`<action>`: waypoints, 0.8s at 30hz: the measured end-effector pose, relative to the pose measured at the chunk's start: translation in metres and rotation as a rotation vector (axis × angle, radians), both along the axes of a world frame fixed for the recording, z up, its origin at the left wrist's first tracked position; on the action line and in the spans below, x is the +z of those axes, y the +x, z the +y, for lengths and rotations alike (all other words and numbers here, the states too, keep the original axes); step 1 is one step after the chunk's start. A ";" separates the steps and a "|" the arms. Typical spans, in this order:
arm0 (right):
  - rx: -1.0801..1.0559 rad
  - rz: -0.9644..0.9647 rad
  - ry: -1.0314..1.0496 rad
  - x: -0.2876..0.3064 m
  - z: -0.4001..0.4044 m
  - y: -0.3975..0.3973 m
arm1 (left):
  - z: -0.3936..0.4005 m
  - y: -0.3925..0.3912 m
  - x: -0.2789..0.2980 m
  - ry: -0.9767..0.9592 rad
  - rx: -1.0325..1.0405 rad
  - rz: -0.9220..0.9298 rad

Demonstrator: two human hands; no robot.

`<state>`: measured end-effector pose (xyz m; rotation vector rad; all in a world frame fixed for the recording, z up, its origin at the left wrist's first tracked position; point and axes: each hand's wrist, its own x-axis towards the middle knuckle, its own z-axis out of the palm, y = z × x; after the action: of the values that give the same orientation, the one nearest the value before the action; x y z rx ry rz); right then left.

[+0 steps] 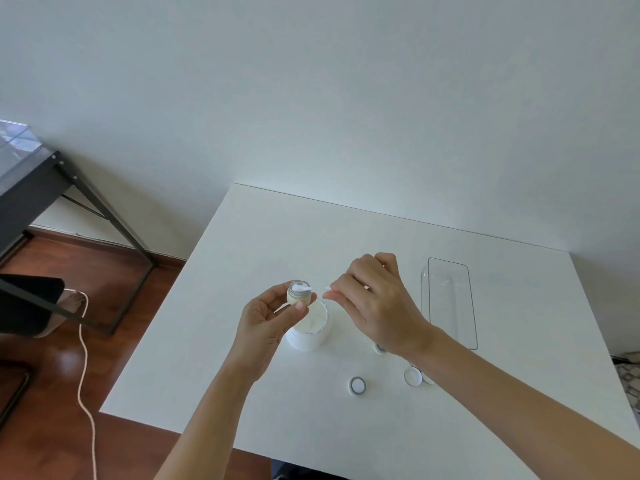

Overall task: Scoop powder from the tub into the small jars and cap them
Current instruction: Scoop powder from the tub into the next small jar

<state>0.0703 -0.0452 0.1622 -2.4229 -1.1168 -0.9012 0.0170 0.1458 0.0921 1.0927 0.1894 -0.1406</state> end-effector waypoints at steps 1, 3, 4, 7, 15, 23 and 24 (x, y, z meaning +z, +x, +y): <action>0.001 -0.033 -0.015 -0.001 0.000 -0.001 | 0.000 0.000 0.000 0.001 -0.001 0.000; 0.002 -0.079 -0.039 -0.002 -0.002 -0.004 | 0.000 0.000 0.000 -0.001 0.004 0.003; 0.001 -0.092 -0.046 -0.003 -0.003 -0.005 | 0.000 0.000 0.000 -0.003 0.008 0.003; -0.012 -0.110 -0.059 -0.004 -0.006 -0.008 | 0.001 0.000 0.001 -0.003 0.008 0.002; -0.075 0.114 0.132 0.002 -0.014 -0.009 | 0.002 0.000 -0.001 -0.003 0.021 -0.002; -0.358 0.761 0.435 -0.017 -0.015 0.008 | 0.006 -0.001 -0.005 0.031 0.043 -0.002; -0.372 0.761 0.331 -0.024 -0.013 0.011 | 0.007 -0.002 -0.006 0.033 0.048 0.000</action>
<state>0.0809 -0.0580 0.1379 -2.3702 -0.2281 -0.1633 0.0154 0.1524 0.0864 1.1206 0.2181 -0.0948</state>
